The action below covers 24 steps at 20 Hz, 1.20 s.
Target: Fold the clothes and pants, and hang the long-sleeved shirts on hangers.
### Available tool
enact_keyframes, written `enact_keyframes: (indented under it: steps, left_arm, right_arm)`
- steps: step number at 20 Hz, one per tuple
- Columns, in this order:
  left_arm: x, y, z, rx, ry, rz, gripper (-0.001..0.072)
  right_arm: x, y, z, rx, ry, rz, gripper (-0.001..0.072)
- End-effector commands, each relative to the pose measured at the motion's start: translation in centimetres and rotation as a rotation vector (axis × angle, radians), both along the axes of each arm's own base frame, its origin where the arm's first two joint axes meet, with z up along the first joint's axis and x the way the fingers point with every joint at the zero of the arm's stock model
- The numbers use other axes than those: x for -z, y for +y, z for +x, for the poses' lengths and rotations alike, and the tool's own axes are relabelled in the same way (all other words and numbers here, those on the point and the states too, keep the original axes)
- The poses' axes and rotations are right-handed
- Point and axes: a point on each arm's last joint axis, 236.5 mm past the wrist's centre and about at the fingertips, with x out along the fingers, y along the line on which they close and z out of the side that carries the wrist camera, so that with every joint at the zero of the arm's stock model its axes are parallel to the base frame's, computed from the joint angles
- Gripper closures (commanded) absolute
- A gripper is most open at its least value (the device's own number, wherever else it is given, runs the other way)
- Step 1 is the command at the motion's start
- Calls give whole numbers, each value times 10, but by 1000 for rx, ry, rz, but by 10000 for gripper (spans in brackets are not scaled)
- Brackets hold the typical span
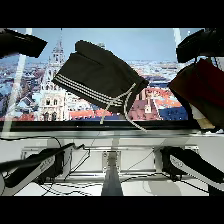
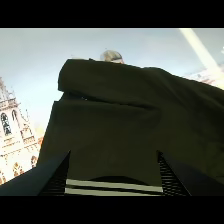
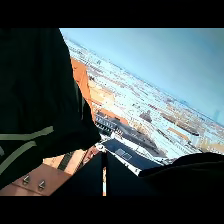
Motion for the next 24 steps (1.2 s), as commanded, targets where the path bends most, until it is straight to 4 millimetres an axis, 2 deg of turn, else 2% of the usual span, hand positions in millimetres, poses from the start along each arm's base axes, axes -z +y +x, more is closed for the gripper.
enact_keyframes:
  steps: [1,7,11,14,15,16,17,19,20,22,24]
  left_arm:
    - [0,0,0,-1,-1,0,124]
    - [0,0,0,-1,-1,0,124]
    - [0,0,0,-1,-1,0,124]
    - [0,0,0,-1,-1,0,124]
    - [0,0,0,-1,-1,0,124]
    - [0,0,0,-1,-1,0,124]
    - [-1,-1,0,2,-2,-6,124]
    - [-1,-2,0,3,-2,-10,125]
    - [-1,-2,0,3,-2,-10,124]
    - [-2,-2,0,3,-3,-10,124]
    - [-1,-2,0,3,-2,-10,124]
  right_arm:
    - [0,0,0,-1,0,0,692]
    - [-2,1,2,-7,-14,-4,692]
    - [-35,6,28,-24,-192,13,692]
    - [-50,14,35,-33,-258,53,692]
    - [-48,14,34,-33,-249,57,691]
    - [-37,11,28,-20,-195,48,692]
    - [-14,-1,18,13,-94,15,693]
    - [47,-27,-8,64,146,-41,694]
    - [86,-35,-23,82,278,-37,693]
    - [164,-30,-47,92,468,54,694]
    - [241,-7,-72,108,616,213,694]
